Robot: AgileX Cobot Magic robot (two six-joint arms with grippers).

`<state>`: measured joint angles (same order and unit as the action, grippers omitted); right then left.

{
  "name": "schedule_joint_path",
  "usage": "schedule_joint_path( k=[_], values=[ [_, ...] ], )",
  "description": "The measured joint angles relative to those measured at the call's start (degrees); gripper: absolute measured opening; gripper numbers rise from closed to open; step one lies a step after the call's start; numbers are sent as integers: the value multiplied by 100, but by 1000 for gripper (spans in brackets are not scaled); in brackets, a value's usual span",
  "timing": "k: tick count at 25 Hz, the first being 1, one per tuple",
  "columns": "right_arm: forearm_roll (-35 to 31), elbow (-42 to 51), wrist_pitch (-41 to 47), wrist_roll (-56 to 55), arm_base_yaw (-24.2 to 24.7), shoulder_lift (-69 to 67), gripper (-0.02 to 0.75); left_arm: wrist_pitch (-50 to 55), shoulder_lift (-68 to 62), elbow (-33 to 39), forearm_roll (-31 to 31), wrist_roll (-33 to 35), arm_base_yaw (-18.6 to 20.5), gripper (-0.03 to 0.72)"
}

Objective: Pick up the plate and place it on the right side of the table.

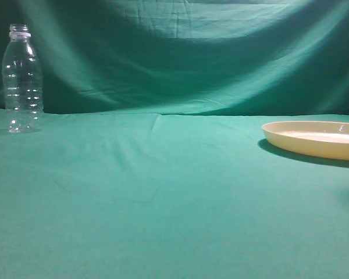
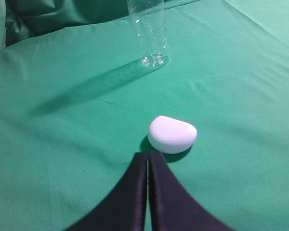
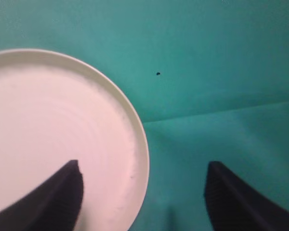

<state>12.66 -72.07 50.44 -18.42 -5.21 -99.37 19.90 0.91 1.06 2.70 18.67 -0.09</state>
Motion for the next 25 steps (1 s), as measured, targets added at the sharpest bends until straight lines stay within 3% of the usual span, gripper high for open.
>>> schedule_joint_path(
  k=[6, 9, 14, 25],
  values=[
    [-93, -35, 433, 137, -271, 1359, 99, 0, 0, 0, 0, 0, 0, 0],
    [-191, 120, 550, 153, -474, 2143, 0, 0, 0, 0, 0, 0, 0, 0],
    [-488, 846, 590, 155, -767, 3682, 0, 0, 0, 0, 0, 0, 0, 0],
    [-765, 2190, 748, 684, -789, 6920, 0, 0, 0, 0, 0, 0, 0, 0]
  ],
)
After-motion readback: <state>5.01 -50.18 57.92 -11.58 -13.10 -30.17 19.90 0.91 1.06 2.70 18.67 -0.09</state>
